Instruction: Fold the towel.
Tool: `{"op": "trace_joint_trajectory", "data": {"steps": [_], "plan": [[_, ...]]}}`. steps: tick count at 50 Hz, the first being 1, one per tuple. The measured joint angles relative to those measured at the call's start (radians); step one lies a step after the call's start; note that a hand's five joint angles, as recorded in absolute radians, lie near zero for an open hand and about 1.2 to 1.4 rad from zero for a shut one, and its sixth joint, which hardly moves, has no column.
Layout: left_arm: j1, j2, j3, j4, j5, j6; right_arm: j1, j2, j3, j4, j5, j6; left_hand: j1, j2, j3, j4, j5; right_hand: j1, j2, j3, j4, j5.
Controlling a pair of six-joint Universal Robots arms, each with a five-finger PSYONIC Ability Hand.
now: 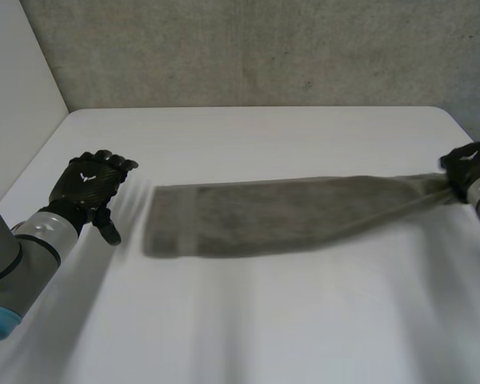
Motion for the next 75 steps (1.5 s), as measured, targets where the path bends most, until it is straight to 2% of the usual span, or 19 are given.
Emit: {"op": "trace_joint_trajectory", "data": {"steps": [5, 11, 15, 21, 24, 26, 29, 31, 43, 48, 54, 56, 57, 58, 59, 61, 63, 67, 75], "plan": [[0.0, 0.003, -0.004, 0.0, 0.0, 0.0, 0.03, -0.008, -0.066, -0.03, 0.081, -0.144, 0.0, 0.0, 0.0, 0.0, 0.0, 0.002, 0.0, 0.004, 0.0, 0.003], [0.0, 0.004, 0.0, 0.001, -0.001, 0.0, 0.253, 0.011, -0.161, -0.078, 0.118, -0.183, 0.0, 0.0, 0.0, 0.0, 0.0, 0.003, -0.001, 0.004, 0.0, 0.003], [-0.001, 0.004, 0.008, 0.002, -0.003, 0.0, 0.455, 0.052, -0.218, -0.104, 0.108, -0.176, 0.0, 0.0, 0.0, 0.0, 0.0, 0.003, 0.0, 0.014, 0.0, 0.003], [-0.007, 0.004, 0.018, 0.003, -0.004, 0.0, 0.728, 0.158, -0.252, -0.133, 0.034, -0.168, 0.0, 0.0, 0.0, 0.0, 0.0, -0.001, -0.004, 0.012, -0.004, -0.002], [-0.012, 0.003, 0.022, 0.003, -0.004, 0.0, 0.792, 0.196, -0.242, -0.136, -0.015, -0.166, 0.0, 0.0, 0.0, 0.0, 0.0, -0.252, -0.244, -0.253, -0.26, -0.249], [-0.015, 0.003, 0.025, 0.003, -0.004, 0.0, 0.81, 0.208, -0.232, -0.135, -0.042, -0.162, 0.0, 0.0, 0.0, 0.0, 0.0, -0.454, -0.422, -0.434, -0.438, -0.445], [-0.021, -0.001, 0.035, 0.004, -0.005, -0.001, 0.815, 0.211, -0.214, -0.132, -0.083, -0.135, 0.0, 0.0, 0.0, 0.0, 0.0, -0.911, -0.905, -0.911, -0.9, -0.931], [-0.025, -0.005, 0.042, 0.004, -0.005, -0.002, 0.8, 0.198, -0.203, -0.128, -0.097, -0.101, 0.0, 0.0, 0.0, 0.0, 0.0, -1.052, -1.046, -1.058, -1.063, -1.09], [-0.109, -0.047, 0.115, 0.005, -0.007, -0.054, 0.575, 0.0, -0.028, -0.067, -0.113, 0.244, 0.0, 0.0, 0.0, 0.0, 0.0, -1.096, -1.066, -1.087, -1.083, -1.097], [-0.157, -0.063, 0.139, 0.006, -0.008, -0.066, 0.494, -0.03, 0.076, 0.002, -0.116, 0.289, 0.0, 0.0, 0.0, 0.0, 0.0, -0.997, -0.982, -1.01, -1.01, -0.996], [-0.195, -0.075, 0.151, 0.006, -0.011, -0.067, 0.432, 0.024, 0.137, 0.061, -0.107, 0.265, 0.0, 0.0, 0.0, 0.0, 0.0, -0.736, -0.715, -0.738, -0.748, -0.738], [-0.199, -0.076, 0.15, 0.006, -0.011, -0.067, 0.421, 0.045, 0.137, 0.068, -0.103, 0.242, 0.0, 0.0, 0.0, 0.0, 0.0, -0.549, -0.524, -0.555, -0.57, -0.561], [-0.2, -0.076, 0.149, 0.006, -0.012, -0.067, 0.415, 0.059, 0.131, 0.071, -0.098, 0.218, 0.0, 0.0, 0.0, 0.0, 0.0, -0.422, -0.393, -0.432, -0.404, -0.396], [-0.201, -0.076, 0.148, 0.005, -0.012, -0.067, 0.413, 0.064, 0.125, 0.071, -0.094, 0.205, 0.0, 0.0, 0.0, 0.0, 0.0, -0.375, -0.342, -0.377, -0.327, -0.318], [-0.201, -0.074, 0.146, 0.005, -0.012, -0.066, 0.411, 0.074, 0.115, 0.073, -0.086, 0.182, 0.0, 0.0, 0.0, 0.0, 0.0, -0.314, -0.253, -0.238, -0.115, -0.115], [-0.2, -0.072, 0.142, 0.005, -0.012, -0.066, 0.411, 0.083, 0.093, 0.074, -0.066, 0.149, 0.0, 0.0, 0.0, 0.0, 0.0, -0.317, -0.25, -0.178, -0.022, -0.011], [-0.198, -0.069, 0.138, 0.004, -0.012, -0.066, 0.413, 0.087, 0.068, 0.073, -0.044, 0.123, 0.0, 0.0, 0.0, 0.0, 0.0, -0.317, -0.249, -0.049, 0.001, 0.02], [-0.195, -0.063, 0.133, 0.003, -0.012, -0.066, 0.447, 0.077, 0.001, 0.063, -0.006, 0.088, 0.0, 0.0, 0.0, 0.0, 0.0, -0.317, -0.249, 0.002, 0.001, 0.024], [-0.188, -0.043, 0.141, 0.003, -0.014, -0.067, 0.671, 0.094, -0.144, 0.035, 0.006, -0.044, 0.0, 0.0, 0.0, 0.0, 0.0, -0.317, -0.249, 0.003, 0.002, 0.033]]}}
